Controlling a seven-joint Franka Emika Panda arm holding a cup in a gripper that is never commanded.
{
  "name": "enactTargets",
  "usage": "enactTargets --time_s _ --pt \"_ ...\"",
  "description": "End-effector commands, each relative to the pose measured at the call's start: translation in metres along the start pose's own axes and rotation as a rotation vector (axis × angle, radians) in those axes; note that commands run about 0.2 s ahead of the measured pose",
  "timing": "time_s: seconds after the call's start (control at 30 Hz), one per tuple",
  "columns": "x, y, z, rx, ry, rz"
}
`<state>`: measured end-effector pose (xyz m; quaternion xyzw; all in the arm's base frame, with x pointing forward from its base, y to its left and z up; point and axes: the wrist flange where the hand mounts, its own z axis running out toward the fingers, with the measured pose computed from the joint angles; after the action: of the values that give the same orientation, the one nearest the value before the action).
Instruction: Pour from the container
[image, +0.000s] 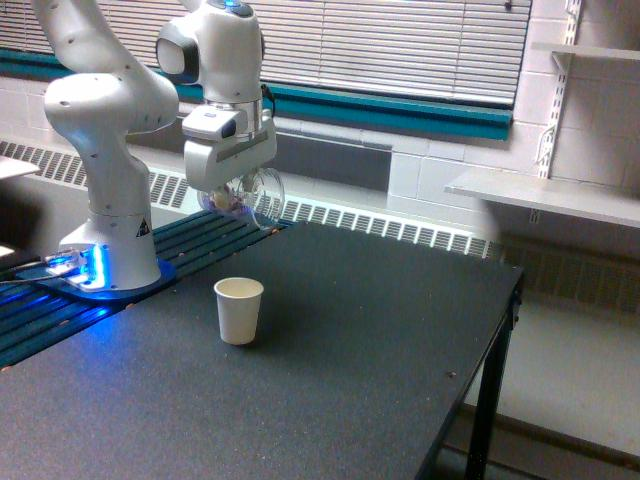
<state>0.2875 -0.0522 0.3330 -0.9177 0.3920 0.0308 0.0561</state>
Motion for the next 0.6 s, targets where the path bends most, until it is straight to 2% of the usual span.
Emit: enactTargets --time_s 0.03,0.6 --pt "-0.0106 0.006 0.0131 -0.014 -0.038 0.006" --pt "-0.0115 0.0065 0.0173 -0.005 -0.069 0.02"
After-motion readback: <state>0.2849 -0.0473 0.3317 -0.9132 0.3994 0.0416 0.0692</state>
